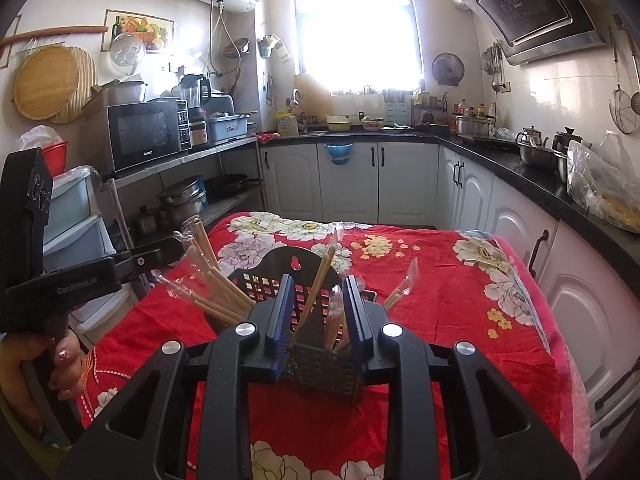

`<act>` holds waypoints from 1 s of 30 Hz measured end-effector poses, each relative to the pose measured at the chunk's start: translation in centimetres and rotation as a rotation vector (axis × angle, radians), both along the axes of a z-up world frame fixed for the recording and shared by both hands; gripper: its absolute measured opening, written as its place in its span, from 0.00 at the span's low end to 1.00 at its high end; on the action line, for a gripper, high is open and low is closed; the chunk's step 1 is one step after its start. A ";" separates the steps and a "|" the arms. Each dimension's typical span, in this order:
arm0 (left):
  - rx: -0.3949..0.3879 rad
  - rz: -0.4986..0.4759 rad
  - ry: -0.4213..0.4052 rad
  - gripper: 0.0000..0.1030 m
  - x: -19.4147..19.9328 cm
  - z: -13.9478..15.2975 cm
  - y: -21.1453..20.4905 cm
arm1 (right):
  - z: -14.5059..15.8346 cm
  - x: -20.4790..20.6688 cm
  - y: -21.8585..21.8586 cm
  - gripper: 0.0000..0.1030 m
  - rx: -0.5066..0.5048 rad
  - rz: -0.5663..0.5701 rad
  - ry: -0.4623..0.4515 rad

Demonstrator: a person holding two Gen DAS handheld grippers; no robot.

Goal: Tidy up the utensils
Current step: 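Withdraw both open tools up and back from the basket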

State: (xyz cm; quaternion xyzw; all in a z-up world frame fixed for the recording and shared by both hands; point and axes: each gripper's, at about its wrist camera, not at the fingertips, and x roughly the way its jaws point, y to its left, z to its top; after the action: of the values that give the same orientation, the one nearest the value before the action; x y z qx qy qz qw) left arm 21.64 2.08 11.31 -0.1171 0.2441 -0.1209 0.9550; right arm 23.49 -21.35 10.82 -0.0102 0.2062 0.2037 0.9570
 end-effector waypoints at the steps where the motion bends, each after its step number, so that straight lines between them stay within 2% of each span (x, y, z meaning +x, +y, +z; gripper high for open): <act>1: -0.003 0.000 0.001 0.32 -0.3 0.0 0.1 | 0.0 -0.2 -0.1 0.26 0.000 0.000 -0.001; 9: -0.003 -0.018 0.021 0.47 -2.4 -0.1 0.0 | -0.2 -2.3 -0.9 0.36 0.005 0.010 0.009; 14: 0.004 -0.019 0.026 0.57 -3.9 -0.7 0.0 | -0.9 -4.0 -1.0 0.46 0.008 0.026 0.020; 23: 0.010 -0.013 0.057 0.68 -6.2 -2.7 -0.1 | -2.5 -6.5 -1.3 0.66 0.031 0.043 0.055; 30: 0.023 -0.005 0.076 0.90 -7.7 -4.4 -0.5 | -4.2 -7.9 -1.8 0.74 0.027 0.041 0.082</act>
State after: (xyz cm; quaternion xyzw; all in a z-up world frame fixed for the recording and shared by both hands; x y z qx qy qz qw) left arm 13.95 1.62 6.88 -0.1103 0.2818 -0.1159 0.9460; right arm 15.63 -23.16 6.66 0.0069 0.2422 0.2264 0.9434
